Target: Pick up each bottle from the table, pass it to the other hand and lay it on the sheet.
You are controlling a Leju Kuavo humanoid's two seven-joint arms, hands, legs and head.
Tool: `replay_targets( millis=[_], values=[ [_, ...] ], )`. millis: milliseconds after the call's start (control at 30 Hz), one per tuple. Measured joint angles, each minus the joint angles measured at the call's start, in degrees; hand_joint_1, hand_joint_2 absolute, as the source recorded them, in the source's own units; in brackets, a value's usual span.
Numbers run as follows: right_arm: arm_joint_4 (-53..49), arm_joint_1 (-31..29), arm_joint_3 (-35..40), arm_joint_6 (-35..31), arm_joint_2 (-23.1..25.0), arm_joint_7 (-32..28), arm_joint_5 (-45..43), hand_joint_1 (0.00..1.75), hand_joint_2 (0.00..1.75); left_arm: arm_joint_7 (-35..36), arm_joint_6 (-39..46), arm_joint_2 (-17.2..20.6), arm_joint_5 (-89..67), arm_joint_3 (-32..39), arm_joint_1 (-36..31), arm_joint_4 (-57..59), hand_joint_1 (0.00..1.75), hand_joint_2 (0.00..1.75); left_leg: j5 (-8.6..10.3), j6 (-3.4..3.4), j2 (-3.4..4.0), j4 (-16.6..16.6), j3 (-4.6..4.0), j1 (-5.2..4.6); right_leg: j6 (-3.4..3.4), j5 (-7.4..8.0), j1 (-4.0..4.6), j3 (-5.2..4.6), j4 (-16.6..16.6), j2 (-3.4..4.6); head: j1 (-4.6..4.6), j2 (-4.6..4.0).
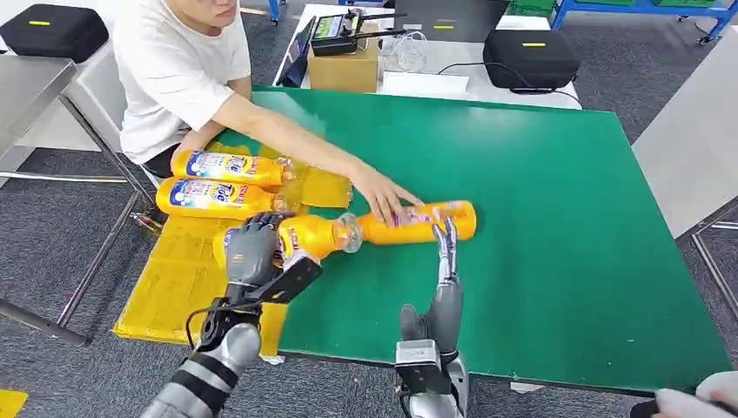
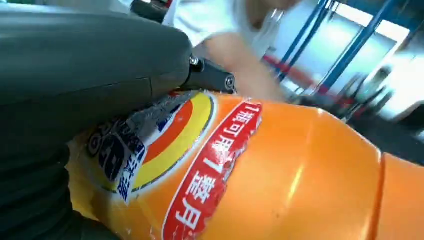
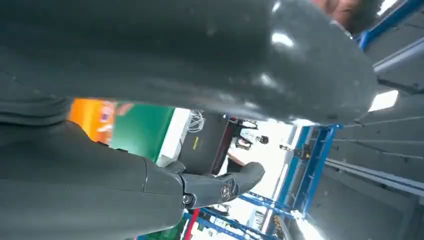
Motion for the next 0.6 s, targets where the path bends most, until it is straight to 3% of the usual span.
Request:
replay_targets(
  millis=[200, 400, 433, 467, 500, 600],
  values=[
    [-0.5, 0.0, 0.0, 1.5, 0.0, -0.6, -0.4, 0.00, 0.00, 6.4, -7.6, 1.7, -6.0, 0.1, -6.6, 12.3, 1.75, 1.75, 0.01, -0.01, 0.01, 0.0, -0.02, 0.01, 0.00, 0.00, 0.01, 0.00, 0.0, 0.01, 0.02, 0.00],
    [-0.6, 0.1, 0.0, 2.2, 0.2, -0.7, -0.5, 0.00, 0.00, 9.2, -8.4, 3.6, -9.3, 1.1, -11.7, 21.0, 1.73, 1.75, 0.01, -0.01, 0.00, 0.0, -0.02, 0.01, 0.00, 0.00, 0.00, 0.00, 0.0, 0.00, 0.00, 0.00],
    [-0.6, 0.1, 0.0, 2.2, 0.2, -0.7, -0.5, 0.00, 0.00, 9.3, -8.4, 3.7, -9.3, 1.2, -12.2, 21.9, 1.59, 1.75, 0.01, -0.01, -0.01, 0.0, -0.03, 0.01, 0.00, 0.00, 0.00, 0.00, 0.0, 0.00, 0.00, 0.00],
    [-0.6, 0.1, 0.0, 2.3, 0.2, -0.7, -0.5, 0.00, 0.00, 9.8, -8.4, 3.8, -9.7, 1.3, -12.8, 22.7, 0.59, 1.75, 0.01, -0.01, -0.01, 0.0, -0.02, 0.01, 0.00, 0.00, 0.00, 0.01, 0.0, 0.00, 0.00, 0.00],
    [-0.6, 0.1, 0.0, 2.5, 0.2, -0.7, -0.5, 0.00, 0.00, 10.8, -8.4, 4.0, -10.9, 1.3, -13.3, 23.6, 0.05, 1.75, 0.01, -0.01, -0.01, 0.0, -0.02, 0.01, 0.00, 0.00, 0.00, 0.02, 0.0, 0.00, 0.00, 0.00],
    [-0.6, 0.1, -0.1, 2.9, 0.2, -0.7, -0.7, 0.00, 0.00, 13.0, -9.1, 4.4, -15.4, 1.2, -14.9, 25.8, 0.00, 1.75, 0.01, -0.01, -0.01, 0.0, -0.01, 0.01, 0.00, 0.00, 0.00, 0.03, 0.0, 0.00, 0.00, 0.02]
  ],
)
